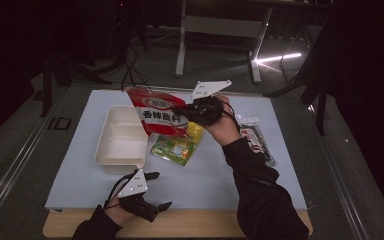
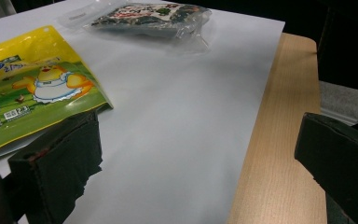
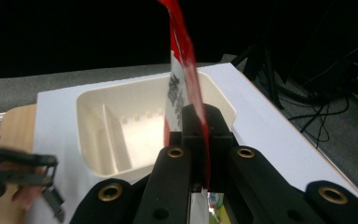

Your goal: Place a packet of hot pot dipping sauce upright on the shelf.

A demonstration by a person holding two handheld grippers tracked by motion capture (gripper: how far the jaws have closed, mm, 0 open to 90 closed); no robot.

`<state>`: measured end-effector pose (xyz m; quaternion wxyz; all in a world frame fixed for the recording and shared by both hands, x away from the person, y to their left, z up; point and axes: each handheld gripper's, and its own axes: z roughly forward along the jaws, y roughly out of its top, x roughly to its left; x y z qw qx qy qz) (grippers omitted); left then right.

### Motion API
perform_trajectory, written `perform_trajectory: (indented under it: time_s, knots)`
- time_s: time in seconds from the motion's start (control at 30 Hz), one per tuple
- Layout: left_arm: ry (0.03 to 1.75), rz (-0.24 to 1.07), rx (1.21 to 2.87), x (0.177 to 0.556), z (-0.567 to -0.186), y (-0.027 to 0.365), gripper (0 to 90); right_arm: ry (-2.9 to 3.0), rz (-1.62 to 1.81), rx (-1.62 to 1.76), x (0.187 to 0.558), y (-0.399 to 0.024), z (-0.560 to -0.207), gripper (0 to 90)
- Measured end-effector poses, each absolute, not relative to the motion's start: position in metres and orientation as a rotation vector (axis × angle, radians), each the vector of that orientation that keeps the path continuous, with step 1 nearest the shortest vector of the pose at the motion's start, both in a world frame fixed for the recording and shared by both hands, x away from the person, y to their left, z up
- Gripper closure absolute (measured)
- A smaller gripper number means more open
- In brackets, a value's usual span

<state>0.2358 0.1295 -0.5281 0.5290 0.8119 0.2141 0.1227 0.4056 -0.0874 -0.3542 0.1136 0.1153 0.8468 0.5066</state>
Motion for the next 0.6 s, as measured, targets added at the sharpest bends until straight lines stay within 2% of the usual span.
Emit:
perform_trajectory:
  time_s: [0.6]
  knots:
    - [0.519,0.287,1.924,0.232,-0.529,0.135,1.6,2.493,1.536,0.32,0.44,-0.035,-0.365,90.0]
